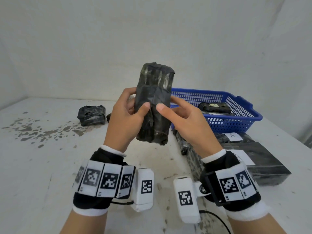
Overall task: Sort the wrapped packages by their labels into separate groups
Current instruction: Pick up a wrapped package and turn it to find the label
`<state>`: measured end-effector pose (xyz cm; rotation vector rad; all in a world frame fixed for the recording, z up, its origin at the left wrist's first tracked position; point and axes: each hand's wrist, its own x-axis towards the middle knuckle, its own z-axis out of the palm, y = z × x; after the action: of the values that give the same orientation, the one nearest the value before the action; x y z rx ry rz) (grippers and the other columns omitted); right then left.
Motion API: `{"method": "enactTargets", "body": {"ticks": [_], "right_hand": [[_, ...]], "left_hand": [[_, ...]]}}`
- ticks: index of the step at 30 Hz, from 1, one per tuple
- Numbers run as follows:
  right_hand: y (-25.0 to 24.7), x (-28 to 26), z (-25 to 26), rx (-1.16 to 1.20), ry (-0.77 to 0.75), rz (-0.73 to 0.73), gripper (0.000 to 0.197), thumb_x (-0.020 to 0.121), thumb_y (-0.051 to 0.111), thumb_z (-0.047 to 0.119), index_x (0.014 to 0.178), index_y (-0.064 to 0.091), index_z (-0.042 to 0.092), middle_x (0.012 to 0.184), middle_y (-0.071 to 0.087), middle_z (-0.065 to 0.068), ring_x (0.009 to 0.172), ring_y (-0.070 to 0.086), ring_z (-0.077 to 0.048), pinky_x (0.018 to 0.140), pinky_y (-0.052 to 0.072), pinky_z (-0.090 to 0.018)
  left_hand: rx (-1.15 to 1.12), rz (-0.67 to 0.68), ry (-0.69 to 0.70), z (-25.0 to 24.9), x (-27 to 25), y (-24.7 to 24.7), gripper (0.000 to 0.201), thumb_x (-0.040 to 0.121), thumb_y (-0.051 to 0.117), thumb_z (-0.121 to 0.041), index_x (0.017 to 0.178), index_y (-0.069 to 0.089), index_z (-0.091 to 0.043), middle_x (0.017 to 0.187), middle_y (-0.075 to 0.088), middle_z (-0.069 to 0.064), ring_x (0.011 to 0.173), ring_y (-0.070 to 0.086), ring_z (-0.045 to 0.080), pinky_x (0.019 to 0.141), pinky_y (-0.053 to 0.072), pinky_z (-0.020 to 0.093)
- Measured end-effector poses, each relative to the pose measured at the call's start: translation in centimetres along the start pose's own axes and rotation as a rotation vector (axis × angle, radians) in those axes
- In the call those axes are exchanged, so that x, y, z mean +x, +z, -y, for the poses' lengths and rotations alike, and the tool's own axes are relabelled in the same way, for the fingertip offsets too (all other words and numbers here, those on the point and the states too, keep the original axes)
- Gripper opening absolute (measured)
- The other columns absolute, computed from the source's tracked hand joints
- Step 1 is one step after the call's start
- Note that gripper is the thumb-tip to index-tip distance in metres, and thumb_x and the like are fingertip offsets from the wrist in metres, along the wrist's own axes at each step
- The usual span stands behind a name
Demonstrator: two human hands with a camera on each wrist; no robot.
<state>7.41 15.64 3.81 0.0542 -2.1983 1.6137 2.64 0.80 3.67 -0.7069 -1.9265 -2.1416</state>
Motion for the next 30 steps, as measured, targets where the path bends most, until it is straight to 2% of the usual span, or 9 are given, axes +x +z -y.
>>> {"method": "enactTargets", "body": {"ticks": [4,6,8,10,13,17,22,27,30], "right_hand": [[0.03,-0.02,-0.06,-0.075,-0.039,-0.043,0.04,0.091,0.069,0.041,0.128,0.065,0.027,0.103,0.075,0.007,0.065,0.062,-0.002,0.062,0.05,-0.014],[0.17,-0.08,-0.04,-0.107,-0.076,-0.066,0.038,0.091,0.069,0.041,0.126,0.066,0.028,0.109,0.072,0.011,0.064,0.057,-0.013,0.065,0.054,-0.022],[0.24,-0.1,0.0,-0.087,-0.096,-0.075,0.04,0.092,0.069,0.036,0.132,0.063,0.028,0.109,0.071,0.01,0.064,0.058,-0.026,0.066,0.058,-0.031],[0.28,-0.09,-0.06,-0.062,-0.109,-0.075,0.049,0.093,0.069,0.033,0.14,0.055,0.03,0.11,0.072,0.007,0.057,0.057,-0.018,0.062,0.059,-0.029],[0.22,0.02,-0.15,-0.05,-0.142,-0.073,0.057,0.092,0.07,0.038,0.145,0.049,0.033,0.11,0.073,0.004,0.053,0.054,-0.014,0.063,0.06,-0.035],[0.11,-0.1,0.05,-0.043,-0.136,-0.078,0.052,0.092,0.07,0.035,0.141,0.051,0.034,0.108,0.072,0.004,0.056,0.054,-0.011,0.055,0.048,-0.02],[0.21,-0.17,0.1,0.019,-0.104,-0.073,0.052,0.093,0.068,0.033,0.143,0.051,0.03,0.116,0.068,0.0,0.055,0.061,-0.005,0.052,0.052,-0.021],[0.28,-0.34,0.31,0.042,-0.13,-0.048,0.059,0.093,0.069,0.031,0.146,0.044,0.037,0.122,0.065,0.0,0.062,0.069,-0.011,0.061,0.059,-0.03],[0.38,-0.31,0.3,0.072,-0.138,-0.027,0.056,0.095,0.068,0.026,0.144,0.046,0.039,0.128,0.062,0.002,0.064,0.07,-0.025,0.062,0.061,-0.041]], "left_hand": [[0.096,0.0,0.065,0.09,-0.04,0.03,0.026,0.093,0.062,-0.012,0.117,0.056,-0.019,0.095,0.074,-0.003,0.088,0.07,0.006,0.078,0.055,0.025],[0.113,-0.013,0.077,0.08,0.01,-0.04,0.025,0.093,0.061,-0.011,0.116,0.056,-0.02,0.095,0.074,-0.004,0.085,0.069,0.004,0.075,0.054,0.022],[0.077,-0.017,0.065,-0.04,-0.08,0.01,0.027,0.093,0.063,-0.015,0.118,0.056,-0.022,0.093,0.075,0.0,0.088,0.071,0.013,0.079,0.056,0.029],[0.05,-0.014,0.069,-0.23,-0.24,0.1,0.027,0.094,0.061,-0.015,0.119,0.056,-0.022,0.092,0.076,-0.001,0.09,0.071,0.018,0.082,0.058,0.034],[0.059,0.001,0.094,-0.49,-0.4,0.25,0.021,0.096,0.058,-0.014,0.116,0.058,-0.02,0.091,0.076,-0.004,0.087,0.072,0.011,0.08,0.059,0.033],[0.07,-0.021,0.086,-0.49,-0.4,0.25,0.013,0.095,0.059,-0.019,0.108,0.059,-0.019,0.083,0.075,-0.001,0.078,0.072,0.01,0.072,0.06,0.033],[0.093,-0.048,0.106,-0.45,-0.44,0.38,0.016,0.094,0.062,-0.026,0.109,0.058,-0.027,0.094,0.074,0.002,0.089,0.071,0.017,0.081,0.057,0.05],[0.115,-0.007,0.189,-0.47,-0.5,0.28,0.025,0.094,0.061,-0.018,0.112,0.054,-0.034,0.092,0.075,-0.001,0.09,0.071,0.016,0.084,0.057,0.039],[0.105,-0.003,0.174,-0.28,-0.39,0.3,0.021,0.093,0.063,-0.017,0.108,0.053,-0.027,0.087,0.074,-0.003,0.081,0.07,0.011,0.075,0.054,0.025]]}}
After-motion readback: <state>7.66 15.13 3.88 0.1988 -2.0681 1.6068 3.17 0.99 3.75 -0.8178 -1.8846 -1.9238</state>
